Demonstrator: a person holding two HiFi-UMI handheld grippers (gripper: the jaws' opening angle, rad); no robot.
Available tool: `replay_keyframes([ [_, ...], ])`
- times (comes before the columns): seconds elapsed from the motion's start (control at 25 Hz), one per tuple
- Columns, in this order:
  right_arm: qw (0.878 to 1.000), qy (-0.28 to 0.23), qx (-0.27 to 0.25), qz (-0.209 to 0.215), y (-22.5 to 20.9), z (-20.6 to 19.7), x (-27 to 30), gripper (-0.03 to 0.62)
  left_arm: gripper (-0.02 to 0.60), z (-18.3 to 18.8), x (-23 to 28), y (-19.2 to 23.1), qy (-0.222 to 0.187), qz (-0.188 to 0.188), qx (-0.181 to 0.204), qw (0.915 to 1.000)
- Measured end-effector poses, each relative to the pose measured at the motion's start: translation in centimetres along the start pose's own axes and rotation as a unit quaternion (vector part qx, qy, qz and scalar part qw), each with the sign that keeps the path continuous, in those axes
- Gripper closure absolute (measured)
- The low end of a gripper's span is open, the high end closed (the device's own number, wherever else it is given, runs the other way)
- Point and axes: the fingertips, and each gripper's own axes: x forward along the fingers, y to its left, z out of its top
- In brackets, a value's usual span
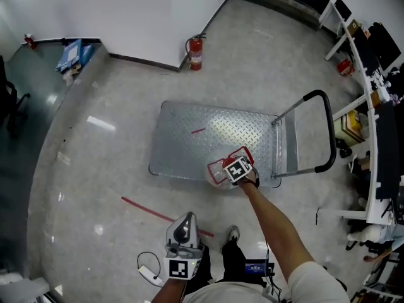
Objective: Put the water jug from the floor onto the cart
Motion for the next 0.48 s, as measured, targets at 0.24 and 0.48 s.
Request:
replay_keyframes([
  [0.24, 1.000, -0.003, 0.007, -0.002, -1.9, 0.6, 2.8, 0.295, 0.578, -1.6, 0.1, 0.5, 0.008, 0.003, 0.014, 0.9999],
  [0.48, 1.000, -0.004, 0.023, 0.000, -3.5, 0.1, 4.6, 0.295, 0.578, -3.1, -0.2, 0.4, 0.031, 0.002, 0.016, 0.9994],
])
